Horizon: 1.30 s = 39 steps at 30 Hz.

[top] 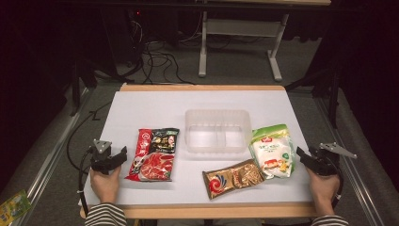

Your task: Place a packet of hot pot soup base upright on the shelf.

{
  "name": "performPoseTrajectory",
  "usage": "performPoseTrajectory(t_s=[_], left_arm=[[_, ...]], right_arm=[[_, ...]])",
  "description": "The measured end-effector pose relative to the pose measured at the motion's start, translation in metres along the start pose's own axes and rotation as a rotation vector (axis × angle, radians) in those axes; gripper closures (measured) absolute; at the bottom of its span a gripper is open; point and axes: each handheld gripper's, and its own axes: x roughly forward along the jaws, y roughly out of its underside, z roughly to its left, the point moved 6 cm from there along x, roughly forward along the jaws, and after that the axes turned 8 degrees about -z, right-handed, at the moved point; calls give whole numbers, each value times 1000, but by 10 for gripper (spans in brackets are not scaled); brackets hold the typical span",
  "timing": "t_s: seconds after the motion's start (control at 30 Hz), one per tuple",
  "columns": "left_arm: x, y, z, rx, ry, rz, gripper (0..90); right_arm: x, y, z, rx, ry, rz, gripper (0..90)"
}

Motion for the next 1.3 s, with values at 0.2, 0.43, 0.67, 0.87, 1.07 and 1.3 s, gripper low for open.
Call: performPoseTrajectory(t_s=[0.2,0.43,0.67,0.87,1.07,1.3], left_arm=[[0,0,0,-2,0,0,366],[0,0,0,-1,0,2,365],[0,0,-1,8,1,5,364],[0,0,-1,9,1,5,363],[0,0,-1,9,1,5,363],[0,0,-1,9,1,5,364]], right_arm=[[-6,1,1,-11,-15,-6,468],[-14,-1,7,-5,-45,2,485],[-18,-5,12,-20,-75,-15,470],[-21,-11,18,-30,-103,-17,472],[-19,-16,23,-35,-134,-4,446],[-13,-22,30,-49,-175,24,433]])
